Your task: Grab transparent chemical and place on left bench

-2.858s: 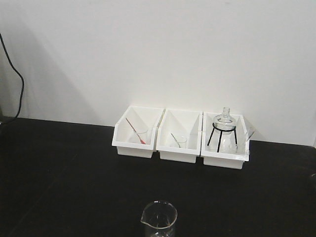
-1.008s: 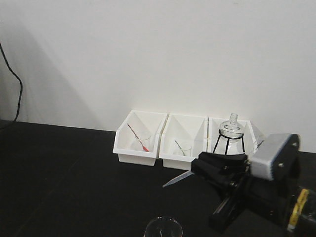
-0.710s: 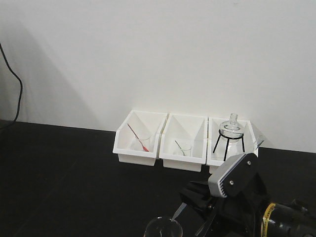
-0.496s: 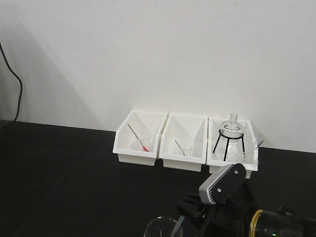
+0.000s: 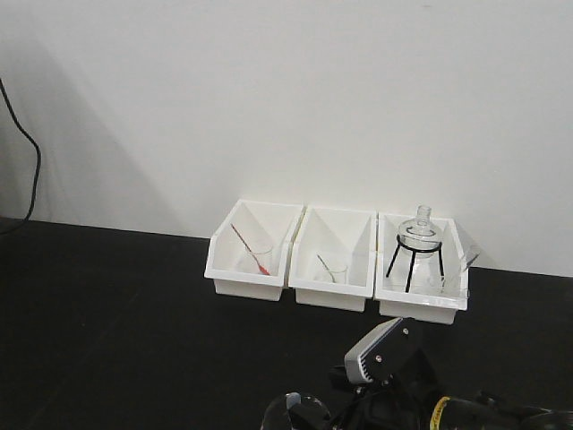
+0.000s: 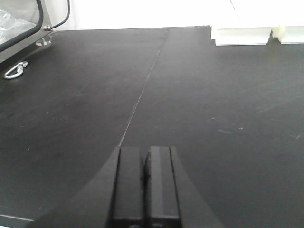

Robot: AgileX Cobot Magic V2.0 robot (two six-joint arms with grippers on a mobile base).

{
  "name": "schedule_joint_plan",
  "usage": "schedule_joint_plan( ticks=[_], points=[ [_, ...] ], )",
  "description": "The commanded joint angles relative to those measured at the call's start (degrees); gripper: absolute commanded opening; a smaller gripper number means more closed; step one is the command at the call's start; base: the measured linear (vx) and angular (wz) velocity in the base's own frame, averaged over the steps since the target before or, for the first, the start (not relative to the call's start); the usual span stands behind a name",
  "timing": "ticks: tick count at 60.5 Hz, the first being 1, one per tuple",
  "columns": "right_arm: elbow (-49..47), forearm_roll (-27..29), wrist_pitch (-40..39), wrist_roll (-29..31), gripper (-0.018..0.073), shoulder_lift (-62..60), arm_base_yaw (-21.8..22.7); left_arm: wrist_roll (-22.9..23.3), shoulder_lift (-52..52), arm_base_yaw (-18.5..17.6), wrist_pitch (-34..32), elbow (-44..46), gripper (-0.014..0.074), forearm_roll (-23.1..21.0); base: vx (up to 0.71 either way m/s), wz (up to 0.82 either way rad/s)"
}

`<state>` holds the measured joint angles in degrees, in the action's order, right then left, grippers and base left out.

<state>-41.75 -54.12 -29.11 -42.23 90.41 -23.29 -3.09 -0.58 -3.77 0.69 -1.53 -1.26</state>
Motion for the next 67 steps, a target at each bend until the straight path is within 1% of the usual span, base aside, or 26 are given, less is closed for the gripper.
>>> schedule_joint_plan(
  ticks=[1, 11, 22, 29, 38, 49, 52, 56, 59, 62, 64, 66, 67],
  points=[
    [-1.74, 1.65, -2.93, -1.03, 0.0573, -2.62, 0.05, 0.45, -1.10, -0.10, -4.49, -0.93, -0.0003, -0.04, 0.00, 0.00],
    [1.42, 1.33, -1.67, -4.99, 0.0546, -10.23, 0.05, 0.45, -1.10, -0.10, -4.49, -0.93, -0.0003, -0.04, 0.00, 0.00],
    [6.97, 1.27, 0.20, -9.31, 0.0517, -23.20, 0.05, 0.45, -1.10, -0.10, -4.49, -0.93, -0.0003, -0.04, 0.00, 0.00],
    [10.35, 1.27, -0.02, -9.47, 0.0507, -30.24, 0.05, 0.45, -1.10, -0.10, -4.49, -0.93, -0.0003, -0.04, 0.00, 0.00],
    [12.60, 1.27, -0.18, -9.47, 0.0496, -35.78, 0.05, 0.45, -1.10, -0.10, -4.49, -0.93, -0.0003, -0.04, 0.00, 0.00],
    [12.60, 1.72, 4.03, -9.00, 0.0481, -39.08, 0.12, 0.45, -1.10, -0.10, -4.49, -0.93, -0.0003, -0.04, 0.00, 0.00],
    [12.60, 2.84, 6.17, -8.04, 0.0461, -40.71, 0.12, 0.45, -1.10, -0.10, -4.49, -0.93, -0.0003, -0.04, 0.00, 0.00],
    [12.60, 6.36, 11.74, -4.57, 0.0415, -44.09, 0.12, 0.45, -1.10, -0.10, -4.49, -0.93, -0.0003, -0.04, 0.00, 0.00],
    [12.60, 12.13, 18.93, 0.21, 0.0361, -47.65, 0.25, 0.45, -1.10, -0.10, -4.49, -0.93, -0.0003, -0.04, 0.00, 0.00],
    [12.60, 18.80, 25.07, 6.91, 0.0291, -51.17, 0.98, 0.45, -1.10, -0.10, -4.49, -0.93, -0.0003, -0.04, 0.00, 0.00],
    [12.60, 21.77, 28.35, 10.72, 0.0252, -53.75, 2.03, 0.45, -1.10, -0.10, -4.49, -0.93, -0.0003, -0.04, 0.00, 0.00],
    [13.11, 25.18, 32.53, 16.81, 0.0191, -56.38, 3.48, 0.45, -1.10, -0.10, -4.49, -0.93, -0.0003, -0.04, 0.00, 0.00],
    [13.40, 26.04, 33.35, 18.92, 0.0171, -58.03, 4.52, 0.45, -1.10, -0.10, -4.49, -0.93, -0.0003, -0.04, 0.00, 0.00]
  ],
)
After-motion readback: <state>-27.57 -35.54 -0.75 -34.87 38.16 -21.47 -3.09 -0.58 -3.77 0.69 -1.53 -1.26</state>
